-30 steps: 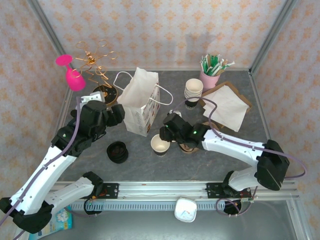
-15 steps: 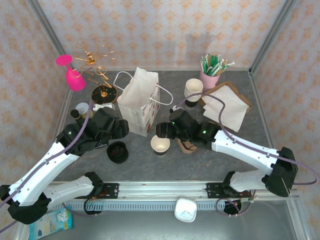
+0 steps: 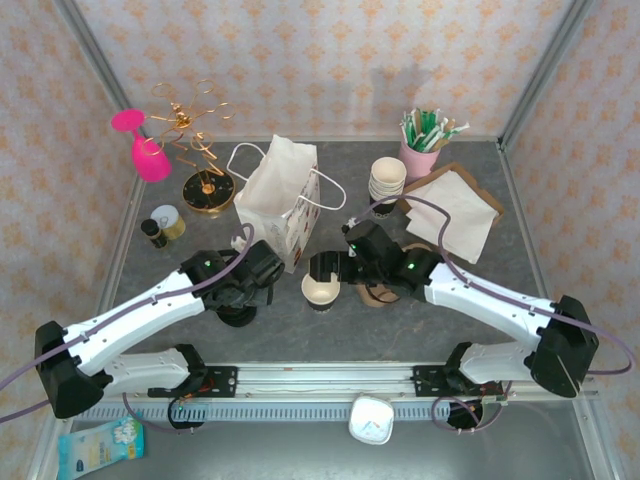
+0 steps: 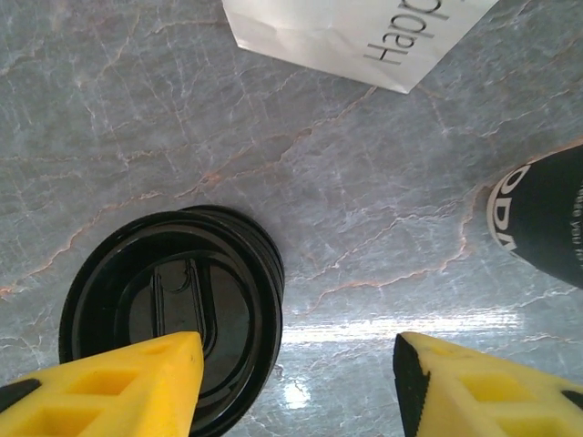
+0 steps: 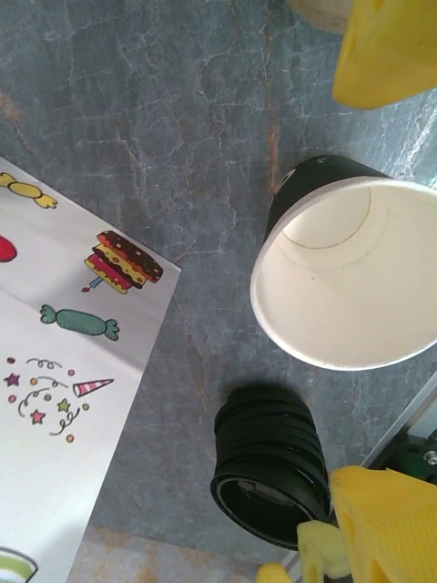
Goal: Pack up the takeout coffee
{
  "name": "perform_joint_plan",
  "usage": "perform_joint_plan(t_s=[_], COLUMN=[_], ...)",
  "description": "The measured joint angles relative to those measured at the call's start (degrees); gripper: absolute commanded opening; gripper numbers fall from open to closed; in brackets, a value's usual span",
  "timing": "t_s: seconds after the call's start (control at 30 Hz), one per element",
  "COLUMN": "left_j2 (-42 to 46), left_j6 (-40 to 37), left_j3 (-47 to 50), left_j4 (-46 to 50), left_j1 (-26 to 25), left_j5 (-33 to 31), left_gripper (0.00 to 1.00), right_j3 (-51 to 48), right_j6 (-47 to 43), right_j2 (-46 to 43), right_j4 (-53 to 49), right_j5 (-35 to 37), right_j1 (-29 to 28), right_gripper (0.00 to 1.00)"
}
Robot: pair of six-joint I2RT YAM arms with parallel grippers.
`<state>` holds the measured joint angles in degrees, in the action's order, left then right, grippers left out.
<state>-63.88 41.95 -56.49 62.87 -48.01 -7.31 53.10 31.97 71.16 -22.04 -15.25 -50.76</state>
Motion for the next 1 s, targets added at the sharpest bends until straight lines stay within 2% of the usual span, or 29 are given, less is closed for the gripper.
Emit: perform_joint_plan(t_s=[0.27, 0.4, 1.0], left_j2=[-2.7, -4.2, -4.9], left_j6=[-1.2, -1.5, -2.6], left_j3=[3.9, 4.2, 5.7], left_j4=[-1.9, -2.3, -3.5], left_j1=[0.0, 0.0, 0.0], left_j5=[1.3, 1.2, 0.2], left_gripper=[0.48, 0.48, 0.31], right_j3=[-0.5, -0.9, -1.2], right_j6=[0.0, 0.0, 0.4], right_j2=[-0.9, -0.9, -0.9], right_j4=[1.1, 1.5, 1.6], right_j5=[-0.7, -0.9, -1.1], right_j1=[0.7, 0.7, 0.7], right_gripper=[1.00, 1.00, 1.00])
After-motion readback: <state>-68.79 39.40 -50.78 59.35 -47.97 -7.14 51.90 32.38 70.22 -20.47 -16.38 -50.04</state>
